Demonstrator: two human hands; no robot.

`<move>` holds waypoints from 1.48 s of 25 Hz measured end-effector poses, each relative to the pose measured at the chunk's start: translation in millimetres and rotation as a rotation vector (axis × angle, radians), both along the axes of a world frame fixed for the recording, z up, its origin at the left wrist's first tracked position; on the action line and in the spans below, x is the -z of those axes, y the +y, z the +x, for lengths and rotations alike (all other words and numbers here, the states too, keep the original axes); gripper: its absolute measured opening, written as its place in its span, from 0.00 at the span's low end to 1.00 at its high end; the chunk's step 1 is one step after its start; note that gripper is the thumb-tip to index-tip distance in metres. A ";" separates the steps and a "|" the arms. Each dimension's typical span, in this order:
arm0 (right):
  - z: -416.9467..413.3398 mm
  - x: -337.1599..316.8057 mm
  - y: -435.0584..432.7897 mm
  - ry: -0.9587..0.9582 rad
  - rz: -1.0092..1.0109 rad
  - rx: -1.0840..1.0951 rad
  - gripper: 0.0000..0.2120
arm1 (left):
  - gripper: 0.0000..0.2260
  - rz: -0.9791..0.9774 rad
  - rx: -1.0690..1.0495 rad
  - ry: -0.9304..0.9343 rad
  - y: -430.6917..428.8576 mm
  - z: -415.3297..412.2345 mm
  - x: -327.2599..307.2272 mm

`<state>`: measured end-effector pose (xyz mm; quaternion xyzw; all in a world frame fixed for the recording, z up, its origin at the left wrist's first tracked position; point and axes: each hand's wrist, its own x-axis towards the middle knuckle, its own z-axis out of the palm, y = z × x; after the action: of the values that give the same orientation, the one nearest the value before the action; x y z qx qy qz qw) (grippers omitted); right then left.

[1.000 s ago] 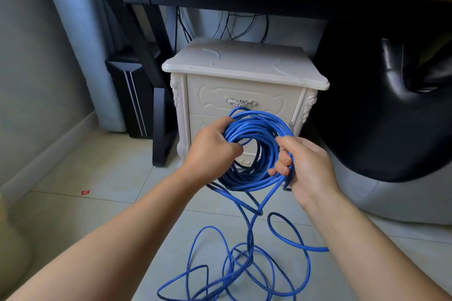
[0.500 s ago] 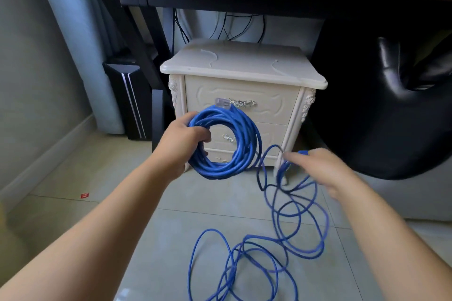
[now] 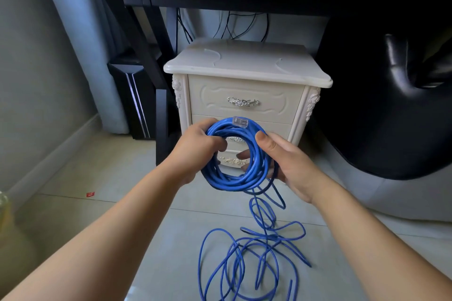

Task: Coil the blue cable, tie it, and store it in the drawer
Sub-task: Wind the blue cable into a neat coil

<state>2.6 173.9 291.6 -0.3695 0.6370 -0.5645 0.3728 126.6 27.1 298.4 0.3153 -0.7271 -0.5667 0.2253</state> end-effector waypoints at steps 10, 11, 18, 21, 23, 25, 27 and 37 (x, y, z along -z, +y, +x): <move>17.4 6.7 -4.1 -0.191 0.061 0.098 0.30 | 0.09 -0.013 -0.061 -0.025 9.5 -2.5 3.6; 19.3 6.9 -3.7 -0.189 0.065 0.097 0.30 | 0.08 -0.020 -0.070 -0.027 10.5 -3.4 4.6; 8.7 17.7 -6.7 0.169 0.139 0.362 0.11 | 0.20 0.031 0.401 -0.158 4.7 8.4 -2.9; 8.2 16.5 -4.8 0.554 0.249 0.300 0.09 | 0.32 0.090 0.581 -0.146 2.8 12.4 -9.5; 16.5 13.8 -4.5 0.804 0.333 0.206 0.11 | 0.35 -0.044 0.574 -0.197 12.3 8.3 -10.9; 23.3 12.5 -6.2 1.005 0.373 0.123 0.13 | 0.36 -0.427 0.515 -0.381 25.7 1.0 -3.7; 25.4 11.5 -7.2 1.086 0.350 0.108 0.14 | 0.28 -0.719 0.360 -0.437 35.5 -6.5 5.5; 1.9 17.4 2.7 0.036 0.061 0.192 0.19 | 0.03 -0.287 -0.070 0.054 25.5 -7.8 4.2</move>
<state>4.5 176.6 274.2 -0.3055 0.6930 -0.5712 0.3165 118.7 52.6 294.2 0.2895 -0.7828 -0.4571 0.3073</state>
